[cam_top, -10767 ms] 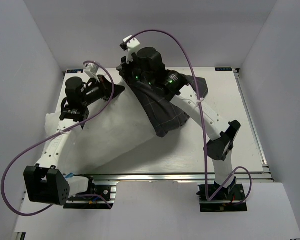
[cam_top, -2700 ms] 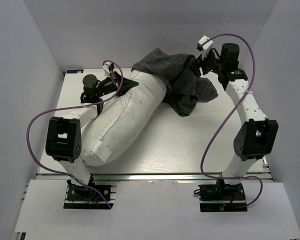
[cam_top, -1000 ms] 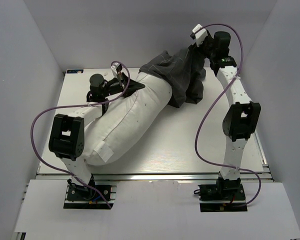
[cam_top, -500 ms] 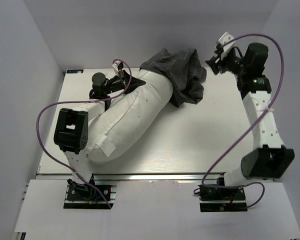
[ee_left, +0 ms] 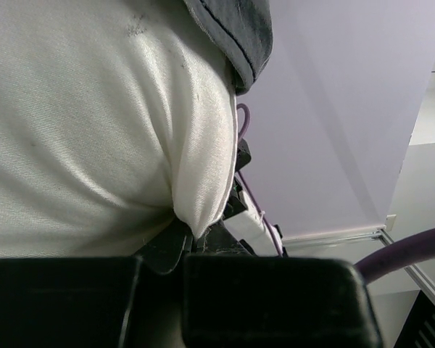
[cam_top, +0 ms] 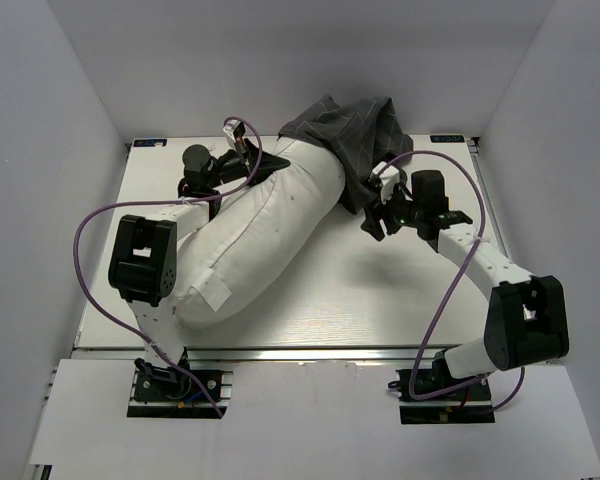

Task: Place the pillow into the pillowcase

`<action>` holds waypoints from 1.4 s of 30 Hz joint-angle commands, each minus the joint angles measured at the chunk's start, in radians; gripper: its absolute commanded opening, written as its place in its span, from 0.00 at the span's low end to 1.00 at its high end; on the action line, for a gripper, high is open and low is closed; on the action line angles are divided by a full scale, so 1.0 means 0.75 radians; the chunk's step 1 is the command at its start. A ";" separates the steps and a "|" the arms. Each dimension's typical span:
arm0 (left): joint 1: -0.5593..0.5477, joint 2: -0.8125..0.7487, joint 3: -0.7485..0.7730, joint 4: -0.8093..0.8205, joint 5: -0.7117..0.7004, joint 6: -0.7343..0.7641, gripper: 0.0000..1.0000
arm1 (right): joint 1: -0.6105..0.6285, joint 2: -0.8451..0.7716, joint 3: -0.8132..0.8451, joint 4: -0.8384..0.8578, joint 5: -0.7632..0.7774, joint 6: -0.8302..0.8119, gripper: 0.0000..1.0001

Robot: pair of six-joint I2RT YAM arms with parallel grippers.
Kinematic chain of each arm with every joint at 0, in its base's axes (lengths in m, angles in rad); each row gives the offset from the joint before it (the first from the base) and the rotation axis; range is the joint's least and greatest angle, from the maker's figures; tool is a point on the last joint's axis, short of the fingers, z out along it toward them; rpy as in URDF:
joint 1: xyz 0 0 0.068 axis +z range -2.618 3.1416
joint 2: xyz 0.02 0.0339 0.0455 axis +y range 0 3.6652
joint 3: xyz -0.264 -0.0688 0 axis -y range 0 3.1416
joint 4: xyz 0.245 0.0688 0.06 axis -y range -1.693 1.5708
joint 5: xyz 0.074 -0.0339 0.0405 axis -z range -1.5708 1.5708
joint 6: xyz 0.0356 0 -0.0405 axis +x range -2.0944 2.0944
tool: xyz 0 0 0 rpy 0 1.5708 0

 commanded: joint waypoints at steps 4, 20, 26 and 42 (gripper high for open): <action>0.008 -0.033 0.029 0.079 -0.052 -0.012 0.00 | 0.007 0.135 0.078 0.327 0.153 0.101 0.71; 0.010 -0.049 0.003 0.090 -0.054 -0.019 0.00 | 0.015 0.467 0.384 0.478 0.106 0.157 0.43; 0.020 -0.025 0.023 0.094 -0.056 -0.019 0.00 | 0.027 0.236 0.356 0.372 -0.341 0.199 0.00; 0.061 0.047 0.119 0.096 -0.067 -0.029 0.00 | 0.240 -0.024 0.569 0.314 -0.908 0.688 0.00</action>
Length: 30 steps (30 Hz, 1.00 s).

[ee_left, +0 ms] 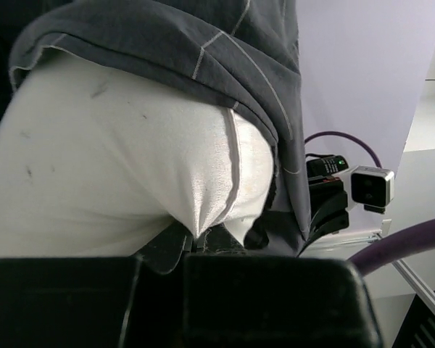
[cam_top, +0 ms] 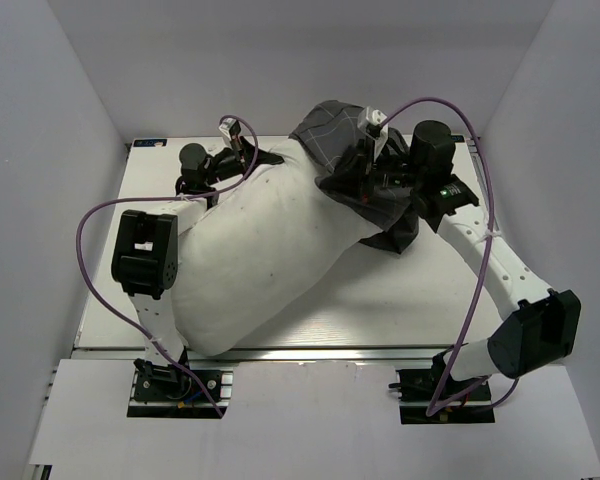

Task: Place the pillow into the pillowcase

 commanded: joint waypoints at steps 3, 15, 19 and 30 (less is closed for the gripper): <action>0.010 -0.039 0.047 0.058 -0.086 0.003 0.00 | 0.030 0.063 0.088 -0.042 -0.088 0.115 0.00; 0.004 0.065 0.040 0.026 -0.094 0.054 0.00 | 0.257 0.458 0.581 -0.762 -0.085 -0.276 0.00; 0.016 0.079 0.032 -0.007 -0.090 0.081 0.00 | 0.249 0.487 0.622 -0.731 -0.026 -0.269 0.00; 0.179 -0.007 0.375 -0.808 -0.133 0.720 0.62 | 0.028 0.591 0.626 -0.952 0.248 -0.406 0.49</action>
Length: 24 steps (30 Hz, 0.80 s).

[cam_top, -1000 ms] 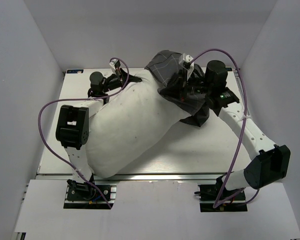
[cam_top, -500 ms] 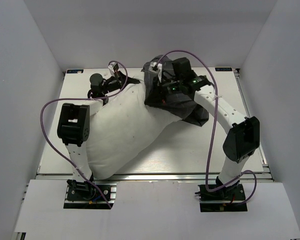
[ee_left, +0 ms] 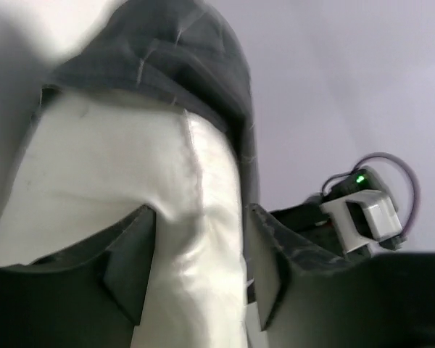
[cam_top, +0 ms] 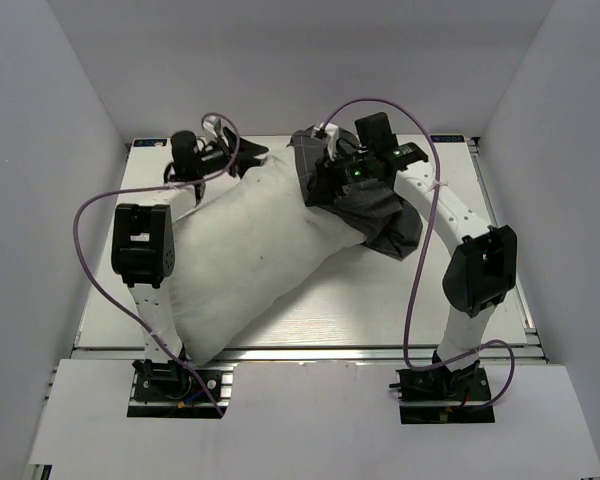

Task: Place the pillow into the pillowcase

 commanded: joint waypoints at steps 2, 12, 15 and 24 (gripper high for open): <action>0.084 -0.143 0.372 -0.800 -0.140 0.659 0.65 | -0.117 0.020 0.098 -0.110 0.024 -0.109 0.55; -0.111 -0.198 1.013 -1.772 -0.606 1.574 0.73 | -0.299 -0.160 0.181 -0.157 -0.023 -0.240 0.71; -0.389 -0.268 1.029 -1.928 -0.935 1.837 0.73 | -0.369 -0.329 -0.074 0.036 -0.052 -0.305 0.86; -0.858 -0.734 0.092 -1.785 -1.627 1.999 0.70 | -0.373 -0.712 -0.775 0.450 0.296 -0.273 0.85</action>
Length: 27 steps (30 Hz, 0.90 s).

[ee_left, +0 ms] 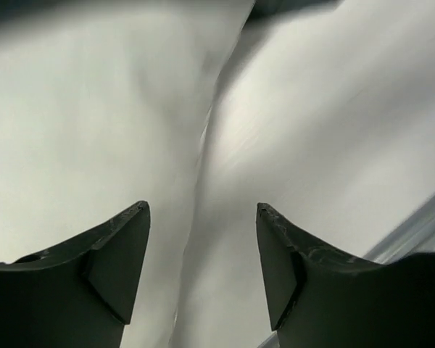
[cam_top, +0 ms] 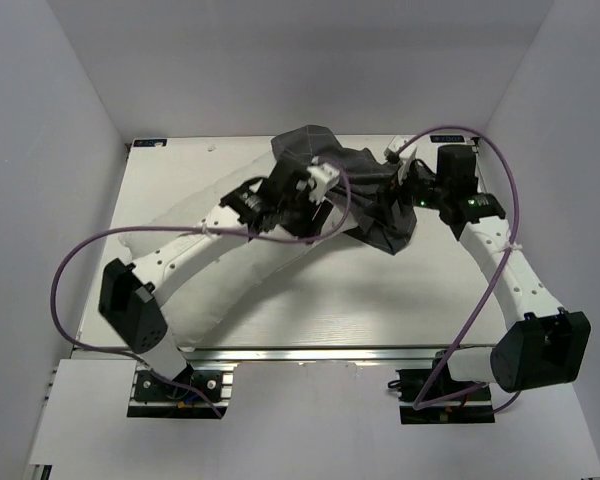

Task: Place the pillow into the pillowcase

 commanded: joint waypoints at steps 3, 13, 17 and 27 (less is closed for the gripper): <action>-0.039 -0.246 -0.344 0.054 -0.496 0.075 0.69 | -0.001 -0.047 -0.147 0.191 0.140 0.023 0.85; -0.084 -0.017 -0.525 0.181 -0.807 0.065 0.71 | 0.001 0.017 -0.129 0.209 0.191 0.097 0.84; -0.082 0.073 -0.533 0.209 -0.925 0.055 0.18 | 0.028 0.037 -0.164 0.260 0.295 0.138 0.84; 0.036 -0.015 -0.106 0.069 -0.291 -0.115 0.00 | 0.099 0.017 -0.246 0.350 0.356 0.109 0.82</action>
